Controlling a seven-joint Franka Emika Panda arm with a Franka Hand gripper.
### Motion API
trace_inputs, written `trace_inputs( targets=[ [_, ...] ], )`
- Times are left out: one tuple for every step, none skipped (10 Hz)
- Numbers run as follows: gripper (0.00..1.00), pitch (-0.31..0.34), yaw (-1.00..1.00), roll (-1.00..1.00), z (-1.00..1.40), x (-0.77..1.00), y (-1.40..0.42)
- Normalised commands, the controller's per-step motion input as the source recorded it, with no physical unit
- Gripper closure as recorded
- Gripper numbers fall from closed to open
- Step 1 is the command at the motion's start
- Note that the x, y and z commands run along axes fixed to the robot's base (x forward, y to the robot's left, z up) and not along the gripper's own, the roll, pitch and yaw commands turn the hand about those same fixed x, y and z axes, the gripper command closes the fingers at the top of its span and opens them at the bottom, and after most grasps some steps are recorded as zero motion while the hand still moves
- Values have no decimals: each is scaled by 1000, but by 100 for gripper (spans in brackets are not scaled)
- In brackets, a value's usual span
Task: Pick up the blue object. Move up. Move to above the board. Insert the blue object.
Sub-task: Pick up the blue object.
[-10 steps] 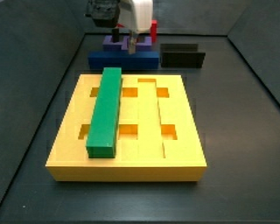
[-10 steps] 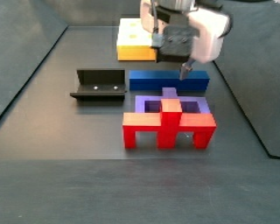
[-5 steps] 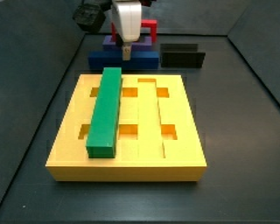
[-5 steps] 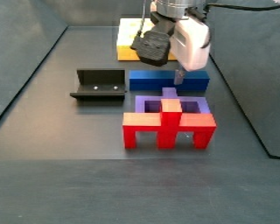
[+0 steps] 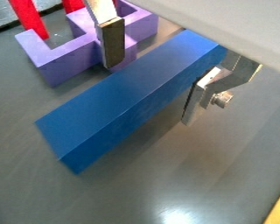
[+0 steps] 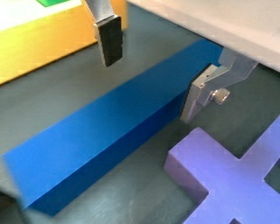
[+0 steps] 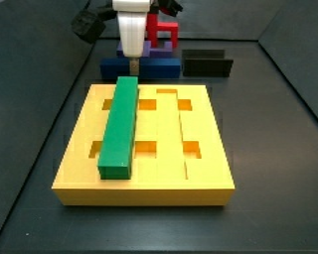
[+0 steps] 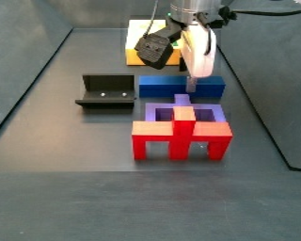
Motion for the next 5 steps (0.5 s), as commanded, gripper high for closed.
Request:
trace_inputs(
  targets=[
    [0, 0, -200, 33, -71, -183, 0],
    [0, 0, -26, 0, -83, -20, 0],
    [0, 0, 0, 0, -46, 0, 3],
    [0, 3, 0, -11, -3, 214, 0],
    [0, 4, -9, -40, 0, 226, 31]
  ],
)
